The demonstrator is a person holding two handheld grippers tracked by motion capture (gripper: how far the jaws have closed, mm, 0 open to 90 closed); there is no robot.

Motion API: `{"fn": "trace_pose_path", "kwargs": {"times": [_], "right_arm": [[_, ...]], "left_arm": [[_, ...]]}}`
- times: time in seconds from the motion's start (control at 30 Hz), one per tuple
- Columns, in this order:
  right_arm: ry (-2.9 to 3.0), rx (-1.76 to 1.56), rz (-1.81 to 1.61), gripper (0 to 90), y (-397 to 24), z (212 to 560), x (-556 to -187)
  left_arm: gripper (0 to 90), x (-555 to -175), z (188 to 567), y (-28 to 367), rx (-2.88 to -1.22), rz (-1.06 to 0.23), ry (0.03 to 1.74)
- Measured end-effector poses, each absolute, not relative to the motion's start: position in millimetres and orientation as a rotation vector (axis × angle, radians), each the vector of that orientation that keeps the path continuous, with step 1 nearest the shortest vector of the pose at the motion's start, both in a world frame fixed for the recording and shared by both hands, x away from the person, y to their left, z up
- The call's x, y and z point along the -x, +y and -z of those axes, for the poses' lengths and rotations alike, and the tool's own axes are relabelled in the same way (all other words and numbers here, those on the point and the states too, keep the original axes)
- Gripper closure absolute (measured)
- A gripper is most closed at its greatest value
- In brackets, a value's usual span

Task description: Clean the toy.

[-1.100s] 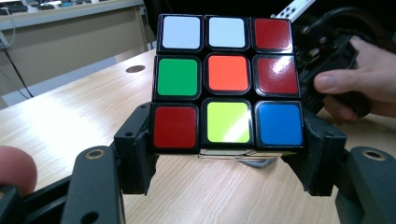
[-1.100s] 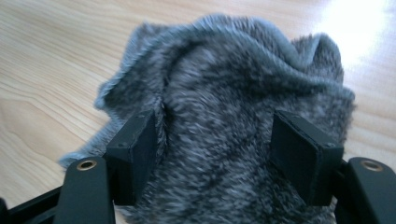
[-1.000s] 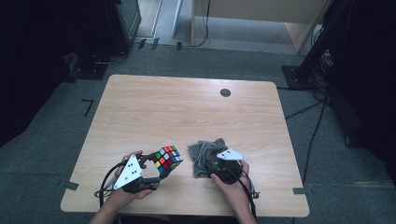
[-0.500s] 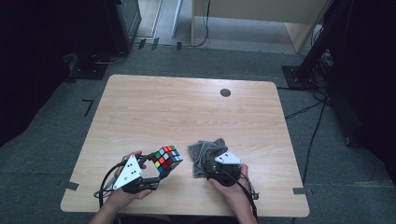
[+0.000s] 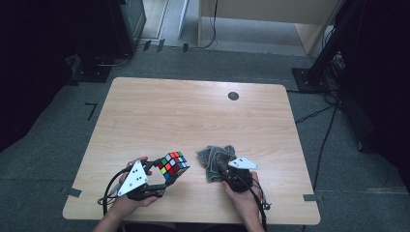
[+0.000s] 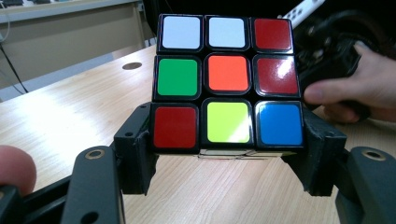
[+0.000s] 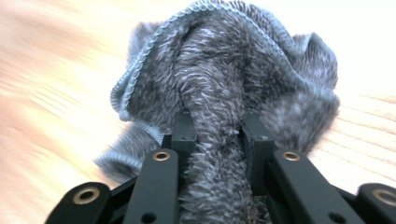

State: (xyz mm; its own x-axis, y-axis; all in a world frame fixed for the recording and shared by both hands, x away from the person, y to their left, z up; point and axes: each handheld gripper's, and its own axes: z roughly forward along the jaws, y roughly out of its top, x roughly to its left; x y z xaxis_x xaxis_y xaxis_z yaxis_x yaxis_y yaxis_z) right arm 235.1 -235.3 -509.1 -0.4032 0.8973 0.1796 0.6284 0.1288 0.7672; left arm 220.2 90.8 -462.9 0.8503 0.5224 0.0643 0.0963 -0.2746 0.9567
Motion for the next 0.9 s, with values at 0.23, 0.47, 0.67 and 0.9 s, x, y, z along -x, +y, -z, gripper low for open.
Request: {"fn": "trace_pose_path", "kwargs": {"times": [0.23, 0.47, 0.67, 0.9], "right_arm": [[2.004, -1.205, -1.69, 72.0, -214.7, 447.4, -206.2], [2.031, -1.128, -1.898, 71.8, -195.0, 437.4, -193.5], [2.038, -1.306, -1.789, 71.8, -206.9, 452.1, -206.0], [2.01, -1.136, -1.873, 71.1, -192.1, 433.1, -191.2]], "left_arm": [[34.0, -216.5, 466.6, 82.9, -1.859, -0.442, 0.433], [34.0, -208.2, 464.4, 74.5, -1.881, -0.441, 0.39], [34.1, -207.6, 462.1, 74.3, -1.874, -0.434, 0.379], [34.1, -209.6, 461.7, 76.5, -1.871, -0.432, 0.392]]}}
